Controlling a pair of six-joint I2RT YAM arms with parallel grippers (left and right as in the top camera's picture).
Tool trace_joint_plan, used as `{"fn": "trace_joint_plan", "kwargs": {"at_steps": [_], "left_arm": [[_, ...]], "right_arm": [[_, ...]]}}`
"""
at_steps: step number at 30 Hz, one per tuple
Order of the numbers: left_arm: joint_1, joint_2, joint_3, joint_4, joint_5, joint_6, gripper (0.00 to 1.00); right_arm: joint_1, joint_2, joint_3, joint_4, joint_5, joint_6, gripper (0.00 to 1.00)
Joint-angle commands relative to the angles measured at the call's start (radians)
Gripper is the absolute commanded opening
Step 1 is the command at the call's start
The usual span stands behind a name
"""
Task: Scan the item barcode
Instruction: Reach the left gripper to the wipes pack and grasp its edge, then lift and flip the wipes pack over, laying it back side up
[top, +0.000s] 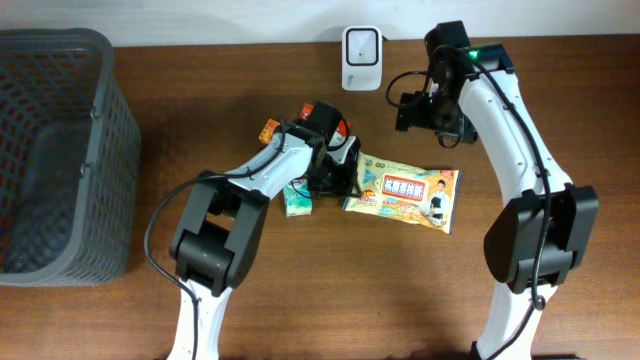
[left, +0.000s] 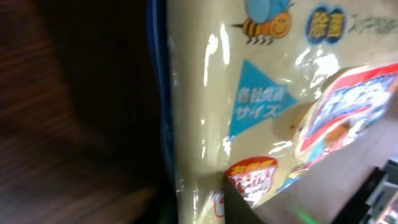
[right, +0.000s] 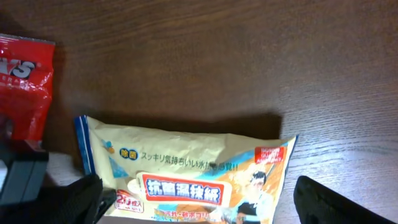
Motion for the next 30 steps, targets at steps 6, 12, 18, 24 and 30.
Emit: {"fn": "trace_joint_plan", "kwargs": {"at_steps": [6, 12, 18, 24, 30], "left_arm": [[0.017, 0.053, 0.015, -0.055, -0.04, -0.004, 0.0], [0.043, -0.024, 0.187, -0.267, -0.327, 0.011, 0.0], [0.045, -0.141, 0.361, -0.444, -0.612, 0.011, 0.0], [0.068, -0.272, 0.428, -0.515, -0.642, 0.012, 0.0], [0.08, -0.371, 0.428, -0.547, -0.885, 0.011, 0.0]], "right_arm": [[-0.002, -0.02, 0.018, 0.0, 0.016, 0.012, 0.99], [-0.002, -0.02, 0.018, 0.0, 0.016, 0.012, 0.99], [-0.002, -0.02, 0.018, 0.0, 0.016, 0.012, 0.98], [-0.002, -0.02, 0.018, 0.0, 0.016, 0.012, 0.99], [-0.002, -0.02, 0.018, 0.0, 0.016, 0.012, 0.99]]}}
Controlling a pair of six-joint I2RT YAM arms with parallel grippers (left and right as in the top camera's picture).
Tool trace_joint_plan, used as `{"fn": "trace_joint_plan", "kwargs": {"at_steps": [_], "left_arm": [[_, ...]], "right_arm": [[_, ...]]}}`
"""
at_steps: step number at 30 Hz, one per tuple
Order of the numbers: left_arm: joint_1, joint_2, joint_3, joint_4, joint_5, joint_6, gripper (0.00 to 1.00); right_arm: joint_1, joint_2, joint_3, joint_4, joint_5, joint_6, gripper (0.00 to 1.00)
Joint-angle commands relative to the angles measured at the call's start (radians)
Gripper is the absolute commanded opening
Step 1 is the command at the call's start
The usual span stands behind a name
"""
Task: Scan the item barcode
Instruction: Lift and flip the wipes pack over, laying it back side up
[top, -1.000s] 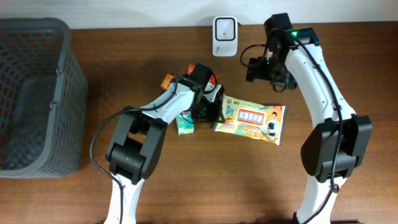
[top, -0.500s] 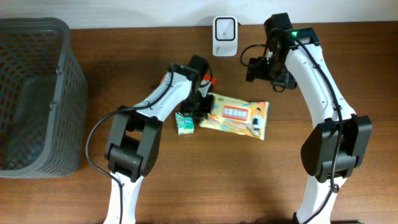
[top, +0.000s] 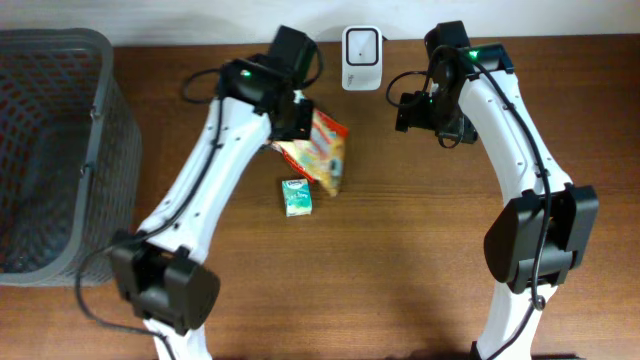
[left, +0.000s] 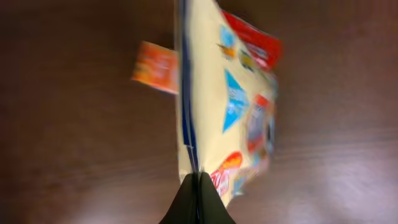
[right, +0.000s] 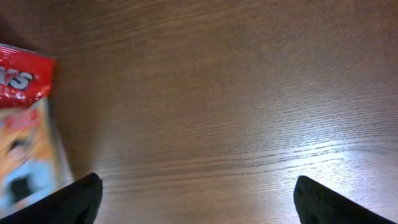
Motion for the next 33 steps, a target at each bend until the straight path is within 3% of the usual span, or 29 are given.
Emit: {"fn": "trace_joint_plan", "kwargs": {"at_steps": [1, 5, 9, 12, 20, 23, 29, 33], "left_arm": [[0.008, -0.088, 0.025, -0.023, -0.247, 0.006, 0.0], [0.006, -0.112, 0.025, -0.035, -0.373, 0.006, 0.0], [-0.001, -0.112, 0.024, -0.035, -0.392, 0.032, 0.0], [-0.014, -0.112, 0.024, -0.035, -0.57, 0.039, 0.0], [-0.011, -0.112, 0.024, -0.029, -0.822, 0.04, 0.0], [-0.011, -0.111, 0.024, -0.016, -0.742, 0.04, 0.0], [-0.014, -0.089, -0.021, -0.002, -0.342, 0.039, 0.0], [-0.026, -0.029, -0.075, 0.003, -0.27, -0.029, 0.0]], "right_arm": [[-0.002, -0.02, 0.018, 0.0, 0.016, 0.012, 0.99], [-0.002, -0.019, 0.018, 0.0, 0.016, 0.012, 0.99], [-0.002, -0.019, 0.018, 0.0, 0.016, 0.012, 0.99], [-0.002, -0.02, 0.018, 0.0, 0.016, 0.012, 0.99], [-0.002, -0.02, 0.018, 0.0, 0.016, 0.012, 0.99], [-0.002, -0.02, 0.018, 0.0, 0.016, 0.012, 0.99], [-0.002, -0.019, 0.018, 0.0, 0.016, 0.012, 0.98], [-0.002, -0.019, 0.018, 0.0, 0.016, 0.012, 0.99]]}}
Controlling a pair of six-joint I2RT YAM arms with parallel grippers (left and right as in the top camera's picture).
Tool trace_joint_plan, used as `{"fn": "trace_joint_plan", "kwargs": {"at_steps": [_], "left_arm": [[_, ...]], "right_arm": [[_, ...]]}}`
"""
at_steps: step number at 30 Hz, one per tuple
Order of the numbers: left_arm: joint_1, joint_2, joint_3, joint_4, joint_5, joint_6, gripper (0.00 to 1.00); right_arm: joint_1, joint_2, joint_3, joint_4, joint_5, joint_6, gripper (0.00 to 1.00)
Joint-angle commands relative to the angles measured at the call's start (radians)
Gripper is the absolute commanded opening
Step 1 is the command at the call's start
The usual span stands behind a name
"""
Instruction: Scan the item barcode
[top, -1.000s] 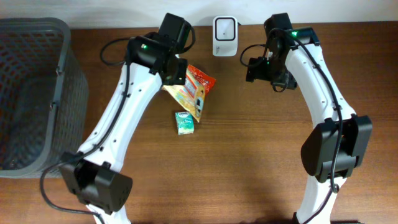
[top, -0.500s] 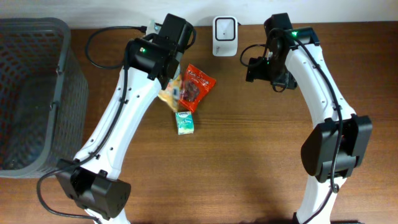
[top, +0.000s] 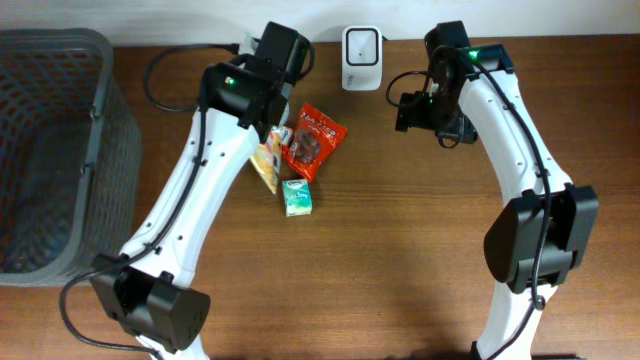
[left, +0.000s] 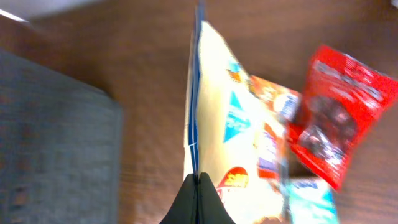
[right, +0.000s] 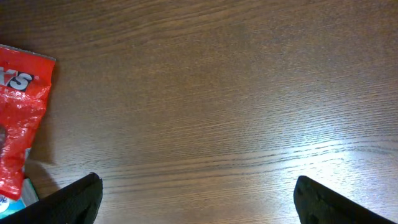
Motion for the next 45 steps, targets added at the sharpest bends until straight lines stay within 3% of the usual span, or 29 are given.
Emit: {"fn": "trace_joint_plan", "kwargs": {"at_steps": [1, 8, 14, 17, 19, 23, 31, 35, 38, 40, 41, 42, 44, 45], "left_arm": [[-0.018, 0.066, -0.053, 0.002, 0.121, -0.066, 0.0], [-0.058, 0.109, -0.038, 0.029, 0.143, -0.068, 0.0], [-0.078, 0.109, -0.006, 0.111, 0.368, -0.068, 0.02], [-0.078, 0.11, -0.006, 0.164, 0.544, -0.068, 0.17], [-0.079, 0.11, -0.006, 0.186, 0.632, -0.068, 0.21], [-0.078, 0.108, 0.0, 0.198, 0.737, -0.067, 0.45], [0.063, -0.016, 0.107, 0.103, 0.71, -0.068, 0.6], [0.195, -0.078, 0.107, -0.023, 0.601, -0.068, 0.68], [0.242, -0.073, 0.096, -0.101, 0.535, -0.068, 0.8], [0.259, -0.066, 0.08, -0.14, 0.511, -0.068, 0.82], [0.263, -0.061, 0.069, -0.146, 0.508, -0.068, 0.81], [0.264, -0.058, 0.045, -0.148, 0.507, -0.068, 0.67], [0.264, -0.056, 0.006, -0.136, 0.507, -0.068, 0.16], [0.264, -0.056, -0.013, -0.132, 0.5, -0.068, 0.08]], "right_arm": [[-0.002, -0.019, 0.018, 0.0, 0.016, 0.012, 0.99], [-0.002, -0.02, 0.018, 0.0, 0.016, 0.012, 0.99], [-0.002, -0.019, 0.018, 0.0, 0.016, 0.012, 0.99], [-0.002, -0.02, 0.018, 0.0, 0.016, 0.012, 0.99], [-0.002, -0.02, 0.018, 0.0, 0.016, 0.012, 0.99], [-0.002, -0.02, 0.018, 0.0, 0.016, 0.012, 0.99], [-0.002, -0.019, 0.018, -0.031, -0.035, 0.012, 0.99], [0.001, -0.018, 0.016, -0.008, -0.227, 0.012, 0.99], [0.022, -0.016, 0.009, 0.038, -0.272, 0.012, 0.99], [0.047, -0.014, -0.001, 0.068, -0.27, 0.012, 0.99], [0.061, -0.012, -0.008, 0.081, -0.27, 0.012, 0.96], [0.083, -0.009, -0.023, 0.103, -0.27, 0.012, 0.72], [0.107, -0.003, -0.043, 0.129, -0.264, 0.012, 0.46], [0.114, 0.001, -0.05, 0.138, -0.259, 0.012, 0.38]]}}
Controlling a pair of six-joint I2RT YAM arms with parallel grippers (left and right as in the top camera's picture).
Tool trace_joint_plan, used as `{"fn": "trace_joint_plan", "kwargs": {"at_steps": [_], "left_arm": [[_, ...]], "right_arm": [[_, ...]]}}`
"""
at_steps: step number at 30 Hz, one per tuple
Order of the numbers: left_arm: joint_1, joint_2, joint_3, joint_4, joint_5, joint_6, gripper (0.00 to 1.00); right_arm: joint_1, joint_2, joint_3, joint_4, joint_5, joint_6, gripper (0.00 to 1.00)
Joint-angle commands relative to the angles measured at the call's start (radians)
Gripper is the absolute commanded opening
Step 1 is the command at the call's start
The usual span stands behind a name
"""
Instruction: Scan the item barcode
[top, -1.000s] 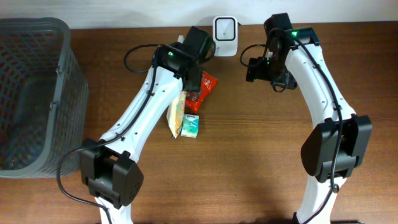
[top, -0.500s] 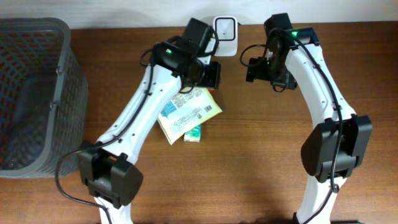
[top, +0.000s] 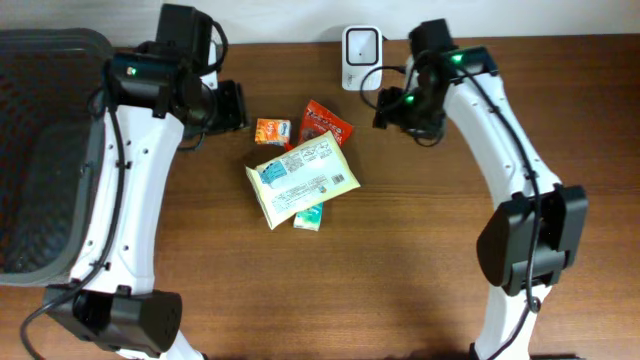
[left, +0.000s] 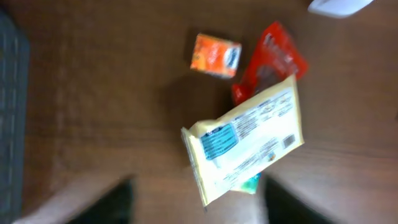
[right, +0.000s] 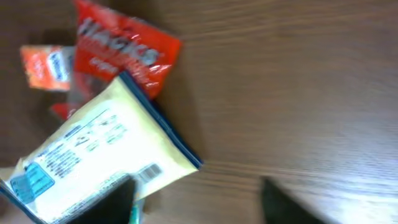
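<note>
The cream wipes pack (top: 300, 180) lies flat mid-table, printed back upward, with a small barcode (right: 149, 172) near one corner. It covers part of a green box (top: 308, 217). The white scanner (top: 361, 45) stands at the back edge. My left gripper (top: 228, 105) hangs open, up and left of the pack (left: 245, 137), holding nothing. My right gripper (top: 395, 108) is open too, above the table to the right of the red bag, looking down on the pack (right: 99, 149).
A red snack bag (top: 323, 122) and a small orange packet (top: 272, 132) lie just behind the pack. A dark mesh basket (top: 40, 150) fills the table's left end.
The left gripper was shut on the pack's edge, holding it on end. Now it is open and further left, and the pack lies flat, back up. The right gripper has shifted left.
The pack first lay picture side up mid-table with the left gripper at its end. Then the left gripper held it in the air near the scanner, then on edge beside the red bag. Now it lies released, turned over.
</note>
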Motion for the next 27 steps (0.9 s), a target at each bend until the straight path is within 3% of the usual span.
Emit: {"fn": "trace_joint_plan", "kwargs": {"at_steps": [1, 6, 10, 13, 18, 21, 25, 27], "left_arm": [[0.005, 0.016, -0.082, 0.014, -0.048, 0.003, 0.06], [0.003, 0.02, -0.22, 0.066, -0.048, 0.003, 0.17], [0.003, 0.022, -0.365, 0.178, 0.069, 0.004, 0.16], [0.003, 0.022, -0.478, 0.283, 0.075, 0.003, 0.14], [0.003, 0.022, -0.659, 0.439, 0.184, 0.003, 0.16], [-0.002, 0.022, -0.732, 0.541, 0.225, 0.003, 0.47], [-0.018, 0.022, -0.755, 0.589, 0.231, 0.004, 0.73], [-0.031, 0.022, -0.755, 0.608, 0.231, 0.004, 0.91]], "right_arm": [[0.045, 0.01, -0.041, 0.029, -0.015, 0.006, 0.35], [0.051, 0.05, -0.077, 0.055, -0.041, 0.05, 0.32], [0.052, 0.084, -0.124, 0.122, -0.138, 0.05, 0.3], [0.052, 0.1, -0.148, 0.157, -0.2, 0.05, 0.24], [0.059, 0.13, -0.197, 0.194, -0.213, 0.05, 0.24], [0.066, 0.144, -0.224, 0.217, -0.212, 0.05, 0.24], [0.064, 0.14, -0.227, 0.212, -0.209, 0.018, 0.25], [0.063, 0.133, -0.218, 0.198, -0.209, -0.007, 0.27]]}}
